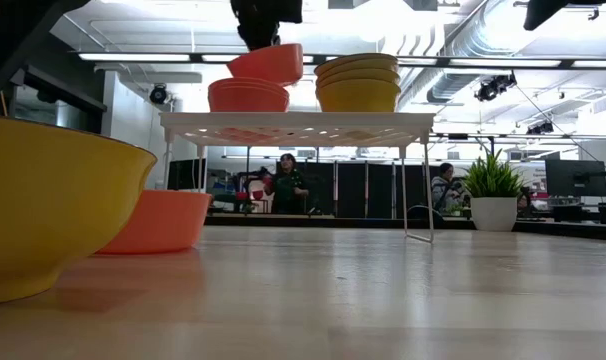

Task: Pick & Place Mini bowls
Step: Stack the orange bowl on top of the other orange bowls on the shelf

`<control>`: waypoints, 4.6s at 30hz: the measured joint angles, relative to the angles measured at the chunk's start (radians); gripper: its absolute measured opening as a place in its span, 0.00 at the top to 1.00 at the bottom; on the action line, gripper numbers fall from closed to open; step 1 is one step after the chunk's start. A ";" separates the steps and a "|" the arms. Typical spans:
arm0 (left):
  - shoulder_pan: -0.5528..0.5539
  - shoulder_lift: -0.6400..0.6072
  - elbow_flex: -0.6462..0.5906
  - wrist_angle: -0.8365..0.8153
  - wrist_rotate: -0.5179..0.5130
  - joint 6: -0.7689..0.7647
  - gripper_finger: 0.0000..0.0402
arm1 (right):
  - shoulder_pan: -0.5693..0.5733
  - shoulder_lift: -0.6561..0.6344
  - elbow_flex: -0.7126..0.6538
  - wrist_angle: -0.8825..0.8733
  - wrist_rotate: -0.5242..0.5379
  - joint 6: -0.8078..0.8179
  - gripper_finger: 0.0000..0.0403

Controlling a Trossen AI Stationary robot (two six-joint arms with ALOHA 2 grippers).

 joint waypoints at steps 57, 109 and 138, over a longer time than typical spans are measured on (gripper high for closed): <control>0.067 -0.088 -0.263 0.000 0.124 -0.387 1.00 | 0.000 0.000 0.000 -0.002 -0.046 -0.061 1.00; -0.301 -0.471 -0.469 0.009 -0.145 -0.401 0.63 | 0.200 -0.028 0.000 -0.002 0.032 0.062 1.00; -0.738 -0.667 -1.371 0.582 -0.121 -1.288 0.63 | 0.355 -0.034 0.000 -0.028 0.094 0.185 1.00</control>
